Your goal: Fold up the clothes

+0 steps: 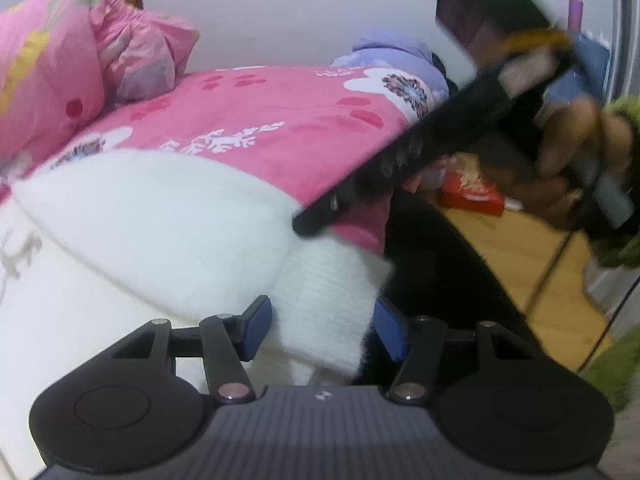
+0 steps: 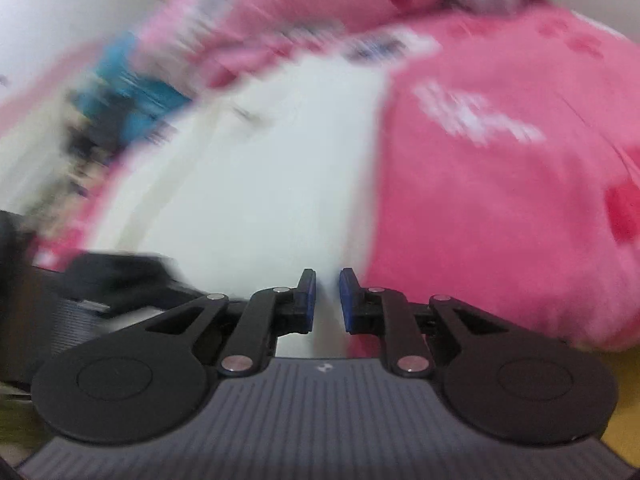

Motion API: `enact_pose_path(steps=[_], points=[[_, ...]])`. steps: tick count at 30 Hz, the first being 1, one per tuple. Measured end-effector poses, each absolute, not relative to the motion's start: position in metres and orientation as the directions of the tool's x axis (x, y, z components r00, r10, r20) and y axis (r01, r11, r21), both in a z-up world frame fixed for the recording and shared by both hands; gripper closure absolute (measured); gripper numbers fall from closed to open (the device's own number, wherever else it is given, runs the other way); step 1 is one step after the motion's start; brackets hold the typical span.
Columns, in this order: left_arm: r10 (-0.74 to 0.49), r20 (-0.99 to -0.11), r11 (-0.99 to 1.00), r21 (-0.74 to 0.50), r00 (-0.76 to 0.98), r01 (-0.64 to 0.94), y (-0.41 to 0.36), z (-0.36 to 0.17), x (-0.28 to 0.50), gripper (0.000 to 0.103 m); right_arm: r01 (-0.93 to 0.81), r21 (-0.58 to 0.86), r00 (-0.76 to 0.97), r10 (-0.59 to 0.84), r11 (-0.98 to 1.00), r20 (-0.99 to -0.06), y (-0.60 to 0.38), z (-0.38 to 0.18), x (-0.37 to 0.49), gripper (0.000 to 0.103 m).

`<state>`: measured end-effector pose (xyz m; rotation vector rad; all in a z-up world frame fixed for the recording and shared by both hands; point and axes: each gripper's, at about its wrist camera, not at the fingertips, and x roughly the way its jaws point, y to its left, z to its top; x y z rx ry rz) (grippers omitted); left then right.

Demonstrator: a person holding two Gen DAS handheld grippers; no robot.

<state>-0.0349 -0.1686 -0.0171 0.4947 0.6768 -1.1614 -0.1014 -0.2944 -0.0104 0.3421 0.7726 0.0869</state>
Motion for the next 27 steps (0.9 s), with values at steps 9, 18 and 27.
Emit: enact_pose_path(steps=[9,18,27], points=[[-0.707,-0.676,0.448,-0.2,0.209,0.871,-0.152,-0.01,0.012,0.04,0.007,0.338,0.772,0.21,0.941,-0.6,-0.295,0.021,-0.056,0.085],[-0.733,-0.625,0.5,-0.226,0.269,0.836,-0.115,0.004,0.01,0.035,0.067,0.41,0.721,0.24,0.91,-0.65,-0.293,-0.002,0.003,0.084],[-0.533,-0.614,0.826,-0.228,0.583,0.515,0.015,0.036,0.017,0.032,-0.125,0.459,0.695,0.407,0.88,-0.592,-0.232,0.037,0.025,0.082]])
